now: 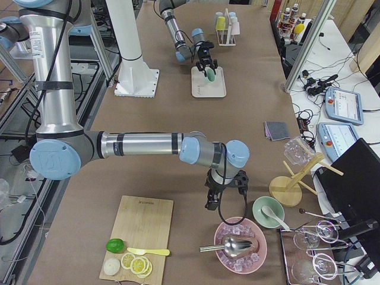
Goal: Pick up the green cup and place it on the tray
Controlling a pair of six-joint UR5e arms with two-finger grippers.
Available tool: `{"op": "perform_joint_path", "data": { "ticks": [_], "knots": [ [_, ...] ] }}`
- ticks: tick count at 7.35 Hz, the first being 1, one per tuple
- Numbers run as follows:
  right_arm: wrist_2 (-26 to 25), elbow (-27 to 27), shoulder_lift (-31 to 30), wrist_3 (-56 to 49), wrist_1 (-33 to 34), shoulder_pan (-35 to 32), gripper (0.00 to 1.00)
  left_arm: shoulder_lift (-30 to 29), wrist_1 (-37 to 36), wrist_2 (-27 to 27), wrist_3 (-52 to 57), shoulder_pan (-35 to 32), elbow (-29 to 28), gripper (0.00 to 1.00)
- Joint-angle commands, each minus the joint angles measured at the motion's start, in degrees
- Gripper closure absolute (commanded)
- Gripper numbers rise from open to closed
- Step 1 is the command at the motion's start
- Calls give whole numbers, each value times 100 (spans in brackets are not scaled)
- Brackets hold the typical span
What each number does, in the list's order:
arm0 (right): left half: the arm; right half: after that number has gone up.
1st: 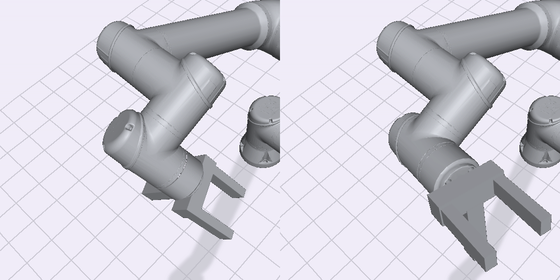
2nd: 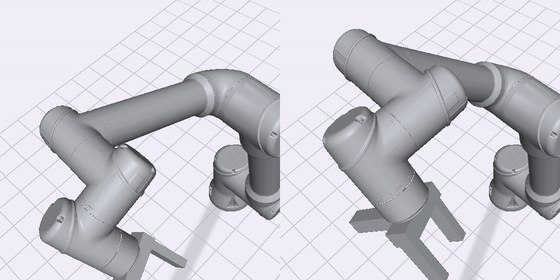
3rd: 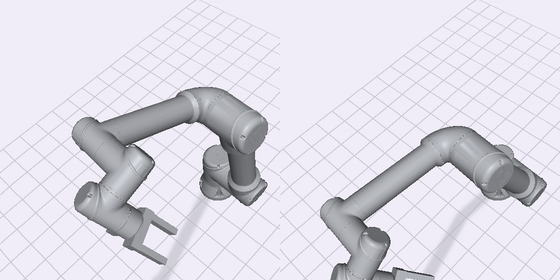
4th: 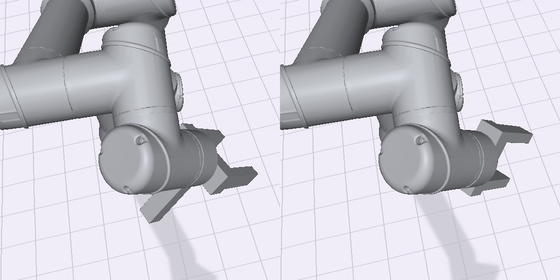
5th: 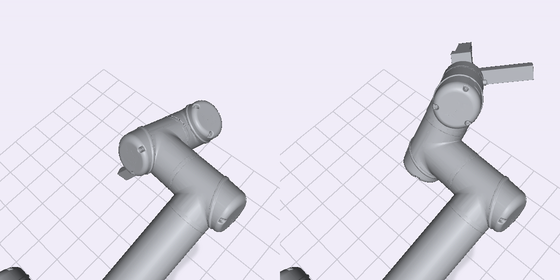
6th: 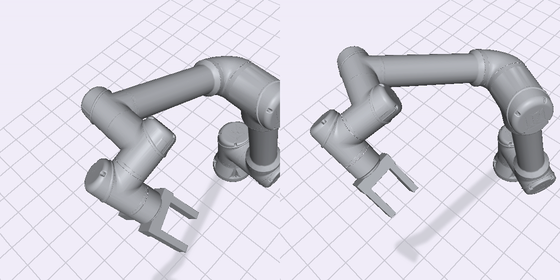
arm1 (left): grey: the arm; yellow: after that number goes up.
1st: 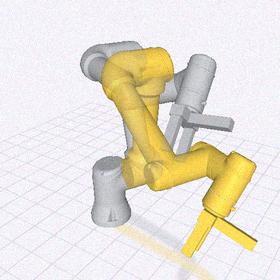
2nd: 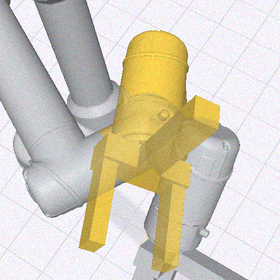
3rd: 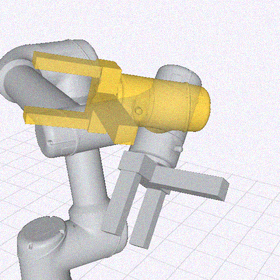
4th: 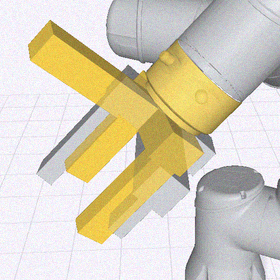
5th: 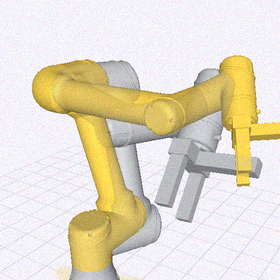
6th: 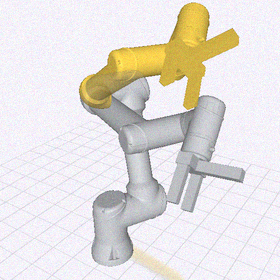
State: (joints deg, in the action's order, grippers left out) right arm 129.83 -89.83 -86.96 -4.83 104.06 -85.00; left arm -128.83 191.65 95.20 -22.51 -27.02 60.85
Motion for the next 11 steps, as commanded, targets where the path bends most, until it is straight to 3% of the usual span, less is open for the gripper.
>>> {"op": "perform_joint_path", "data": {
  "ticks": [1, 3, 4, 9, 10, 11],
  "knots": [
    [60, 18, 13, 0, 0, 1, 0, 7, -84, -1, 18, -5, 6, 55],
    [78, 10, 13, 0, 0, 1, 0, 33, -84, 16, 18, -14, 6, 52],
    [130, 18, 13, 0, 0, 1, 0, 68, -84, 16, 10, -23, 23, 1],
    [166, 36, 13, 0, 0, 1, 0, 411, -84, -1, 53, -67, 357, 1],
    [166, 36, 13, 0, 0, 1, 0, 411, -188, -1, 53, -67, 549, 1],
    [166, 36, 13, 0, 0, 1, 0, 472, -903, -10, 36, -67, 1169, 1]
  ]
}}
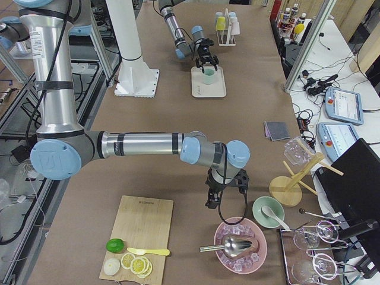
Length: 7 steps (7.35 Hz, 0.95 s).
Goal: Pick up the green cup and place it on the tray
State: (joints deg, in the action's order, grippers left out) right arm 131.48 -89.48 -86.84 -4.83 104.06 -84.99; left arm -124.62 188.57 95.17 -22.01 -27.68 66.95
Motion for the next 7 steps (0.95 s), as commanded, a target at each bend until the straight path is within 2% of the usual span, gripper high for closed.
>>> {"op": "perform_joint_path", "data": {
  "ticks": [1, 2, 4, 5, 6, 7],
  "knots": [
    [0, -8, 0, 0, -8, 0, 0, 78, -1681, -8, -5, -35, 1226, 1],
    [0, -8, 0, 0, -8, 0, 0, 79, -2745, -16, 3, -209, 1764, 1],
    [0, -8, 0, 0, -8, 9, 0, 70, -5599, -104, 239, -710, 2863, 1],
    [0, 0, 0, -9, -8, 9, 0, 79, -6595, -217, 711, -938, 3250, 1],
    [0, -8, 0, 0, -8, 9, 0, 79, -7588, -593, 1176, -1045, 3559, 1],
    [0, -8, 0, 0, -8, 9, 0, 105, -8268, -1310, 1660, -1029, 3666, 1]
  ]
}}
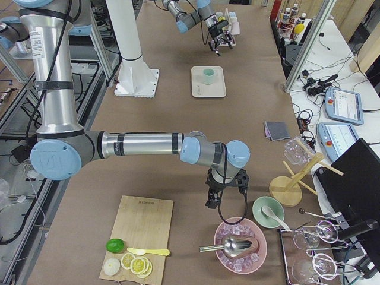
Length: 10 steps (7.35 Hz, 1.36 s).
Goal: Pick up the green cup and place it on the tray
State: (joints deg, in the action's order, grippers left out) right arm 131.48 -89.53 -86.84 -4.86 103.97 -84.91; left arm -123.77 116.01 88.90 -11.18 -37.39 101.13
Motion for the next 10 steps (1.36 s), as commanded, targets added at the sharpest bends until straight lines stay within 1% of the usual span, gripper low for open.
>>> {"op": "perform_joint_path", "data": {
  "ticks": [1, 2, 3, 4, 5, 6, 7, 8, 9, 10],
  "knots": [
    [0, -3, 0, 2, 0, 0, 0, 28, -1054, -1595, 999, -15, 275, 1],
    [0, -29, 0, -6, 0, 0, 0, 20, -1089, -1725, 1099, -67, 302, 1],
    [0, -56, 0, -6, 0, 0, 0, 107, -1098, -1692, 1065, -215, 302, 1],
    [0, -65, 0, -6, 0, 0, 0, 169, -1237, -1500, 1022, -486, 302, 1],
    [-9, -65, 44, -6, 0, -8, 0, 291, -1491, -585, 1004, -872, 302, 1],
    [-26, -91, 105, -24, 0, -8, 0, 431, -1598, 625, 821, -1354, 302, 1],
    [-44, -91, 140, -15, -9, -8, 0, 677, -1634, 1507, 749, -1933, 311, 1],
    [-53, -108, 149, -15, -200, -17, 0, 1097, -1634, 2639, 757, -2618, 302, 1],
    [-157, -100, 132, -24, -420, -17, 0, 1605, -1625, 4051, 757, -3373, 241, 1],
    [-210, -91, 123, -15, -483, -17, 0, 2107, -1634, 5240, 757, -4024, 232, 1]
  ]
}}
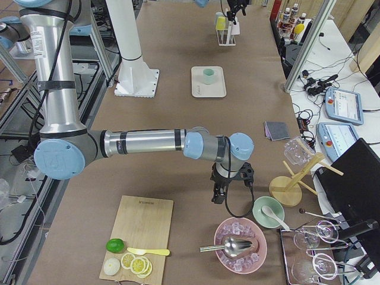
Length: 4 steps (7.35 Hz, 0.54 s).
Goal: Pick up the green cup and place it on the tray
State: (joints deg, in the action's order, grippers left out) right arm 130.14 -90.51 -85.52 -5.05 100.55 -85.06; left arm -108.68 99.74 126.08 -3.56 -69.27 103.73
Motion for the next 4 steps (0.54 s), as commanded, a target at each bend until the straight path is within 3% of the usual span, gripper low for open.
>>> {"op": "perform_joint_path", "data": {
  "ticks": [1, 2, 4],
  "knots": [
    [-190, 16, -8, 4, -141, -28, 0, 1046, 1, 2099, 22, -1252, -71, 1],
    [-513, 7, 9, 13, -150, -37, 0, 1338, 2, 2105, 48, -1543, -246, 1],
    [-516, 7, 36, 204, -229, -63, 0, 1795, 2, 2087, 510, -2192, -615, 1]
  ]
}}
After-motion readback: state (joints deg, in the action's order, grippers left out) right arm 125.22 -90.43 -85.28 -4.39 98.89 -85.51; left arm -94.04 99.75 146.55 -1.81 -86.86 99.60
